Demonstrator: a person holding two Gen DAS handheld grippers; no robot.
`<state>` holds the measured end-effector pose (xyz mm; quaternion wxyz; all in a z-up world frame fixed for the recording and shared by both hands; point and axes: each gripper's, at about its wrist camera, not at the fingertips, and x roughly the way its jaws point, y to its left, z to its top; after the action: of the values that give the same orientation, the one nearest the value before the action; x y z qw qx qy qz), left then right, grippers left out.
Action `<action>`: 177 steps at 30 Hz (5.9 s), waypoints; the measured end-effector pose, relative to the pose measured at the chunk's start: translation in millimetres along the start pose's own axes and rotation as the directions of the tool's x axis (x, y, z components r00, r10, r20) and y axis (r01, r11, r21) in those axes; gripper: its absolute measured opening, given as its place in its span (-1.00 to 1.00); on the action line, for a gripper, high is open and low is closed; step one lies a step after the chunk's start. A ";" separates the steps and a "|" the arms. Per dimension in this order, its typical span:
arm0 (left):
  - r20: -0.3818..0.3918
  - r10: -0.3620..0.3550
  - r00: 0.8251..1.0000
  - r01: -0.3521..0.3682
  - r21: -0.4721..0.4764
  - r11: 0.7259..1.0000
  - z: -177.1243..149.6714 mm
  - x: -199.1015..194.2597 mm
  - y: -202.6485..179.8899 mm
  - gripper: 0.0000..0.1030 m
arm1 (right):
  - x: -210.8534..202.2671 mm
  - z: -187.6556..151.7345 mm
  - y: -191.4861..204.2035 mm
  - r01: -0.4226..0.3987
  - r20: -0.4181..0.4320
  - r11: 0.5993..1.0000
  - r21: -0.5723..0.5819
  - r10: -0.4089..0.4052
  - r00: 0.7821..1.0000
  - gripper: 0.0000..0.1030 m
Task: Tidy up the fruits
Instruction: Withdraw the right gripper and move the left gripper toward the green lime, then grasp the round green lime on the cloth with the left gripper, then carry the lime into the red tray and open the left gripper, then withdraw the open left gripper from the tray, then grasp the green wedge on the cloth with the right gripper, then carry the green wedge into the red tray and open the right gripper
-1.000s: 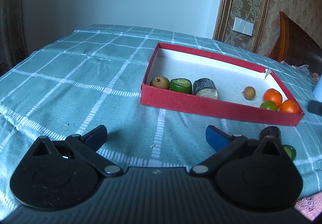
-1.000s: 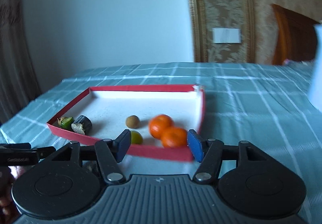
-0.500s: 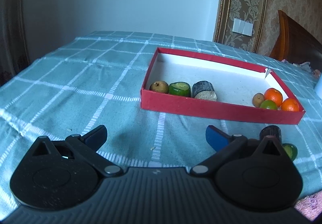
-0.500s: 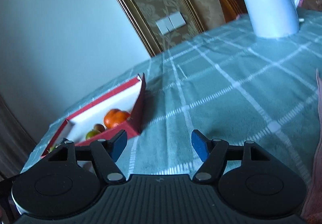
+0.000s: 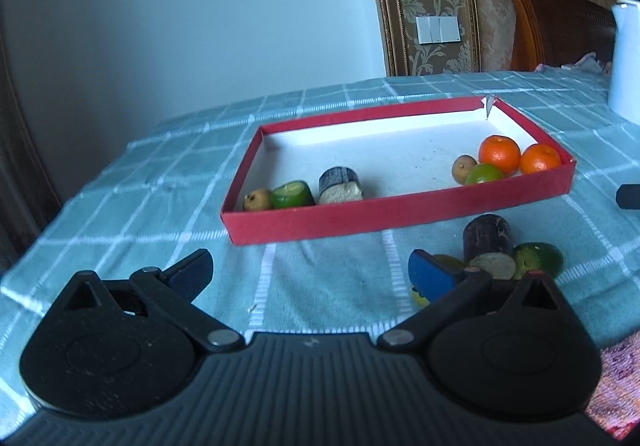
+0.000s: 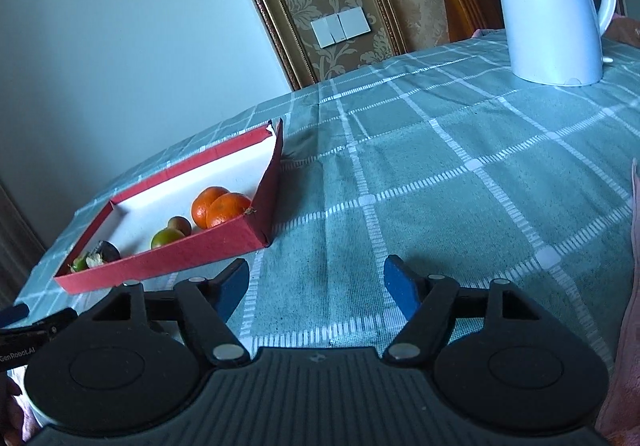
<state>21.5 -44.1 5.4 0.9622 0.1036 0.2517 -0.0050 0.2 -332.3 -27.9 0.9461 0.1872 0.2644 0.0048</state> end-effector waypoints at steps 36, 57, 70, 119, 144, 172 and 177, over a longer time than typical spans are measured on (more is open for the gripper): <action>-0.035 -0.206 0.978 0.205 -0.030 0.978 -9.8 -3.8 -20.0 0.76 | -0.7 1.1 -2.8 -0.026 0.004 0.999 0.023 0.026 1.000 0.50; -0.035 -0.285 0.958 0.284 -0.024 0.959 -15.0 -4.2 -28.1 -0.39 | -1.5 1.5 -7.0 -0.046 0.012 0.998 0.049 0.045 0.999 0.50; 0.061 -0.232 0.971 0.235 -0.040 0.971 28.2 -12.8 -14.2 -0.40 | -2.1 1.7 -7.5 -0.047 0.012 0.998 0.051 0.047 0.999 0.50; 0.110 -0.127 0.986 0.136 -0.076 0.988 45.4 0.2 -4.6 0.88 | -3.0 1.7 -8.1 -0.076 0.012 0.995 0.058 0.075 0.997 0.64; -0.033 -0.073 0.997 0.056 -0.359 0.932 -18.2 24.0 92.1 1.00 | -7.7 -28.6 121.2 -0.272 -0.160 0.775 -0.570 0.221 0.962 0.43; -0.027 -0.094 0.995 0.078 -0.356 0.931 -17.8 24.0 90.5 1.00 | -19.7 13.7 110.0 -0.240 -0.095 0.850 -0.468 0.222 0.970 -0.26; -0.035 -0.091 0.995 0.073 -0.350 0.934 -17.4 24.7 90.2 1.00 | -9.5 33.7 123.1 -0.220 -0.053 0.854 -0.472 0.221 0.974 -0.26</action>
<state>40.3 48.7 -3.7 0.9576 -0.0791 0.2772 0.0020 20.0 -230.7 47.4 0.9565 -0.0210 0.2306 0.1773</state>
